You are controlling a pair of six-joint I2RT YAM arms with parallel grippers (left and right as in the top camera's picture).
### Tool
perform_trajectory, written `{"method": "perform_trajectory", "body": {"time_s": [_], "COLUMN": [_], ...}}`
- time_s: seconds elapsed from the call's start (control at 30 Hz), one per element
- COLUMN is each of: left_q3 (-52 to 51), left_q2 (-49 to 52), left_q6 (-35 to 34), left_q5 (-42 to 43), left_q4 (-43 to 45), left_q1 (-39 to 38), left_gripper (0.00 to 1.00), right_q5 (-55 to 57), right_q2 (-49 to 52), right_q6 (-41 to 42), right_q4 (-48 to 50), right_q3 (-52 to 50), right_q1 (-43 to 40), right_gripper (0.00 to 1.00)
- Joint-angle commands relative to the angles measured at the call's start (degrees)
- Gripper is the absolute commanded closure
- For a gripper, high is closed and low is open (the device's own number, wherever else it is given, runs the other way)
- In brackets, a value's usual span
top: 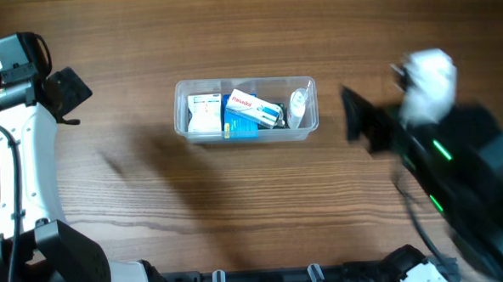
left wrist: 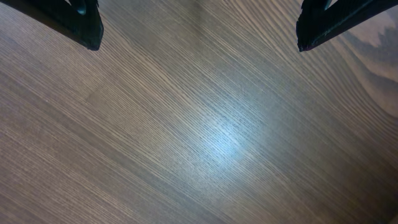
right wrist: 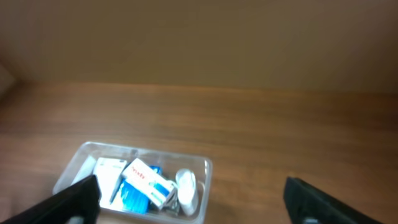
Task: Pack container
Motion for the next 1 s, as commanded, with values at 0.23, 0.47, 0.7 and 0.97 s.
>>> {"method": "perform_trajectory", "body": {"time_s": [0.23,0.47,0.7,0.97], "left_q3": [0.4,0.4,0.4,0.4], "left_q2": [-1.0,-1.0,-1.0,-1.0], "left_q6": [0.1,0.1,0.1,0.1], "left_q5": [-0.7,-0.7,-0.7,-0.7], "left_q4": [0.1,0.1,0.1,0.1], "left_q1": [0.1,0.1,0.1,0.1], "left_gripper": [0.00,0.00,0.00,0.00], "right_q5": [0.1,-1.7,-5.2,-20.7], "right_q2": [-30.9,-39.7,-47.8,-48.0], "right_q6": [1.5,3.3,2.5,-0.6], "right_q4": [-18.8,-27.7,-25.8,-16.0], "right_q3": [0.9,0.9,0.9,-0.8], "right_q1": [0.1,0.1,0.1,0.1], "right_gripper": [0.00,0.00,0.00,0.00]}}
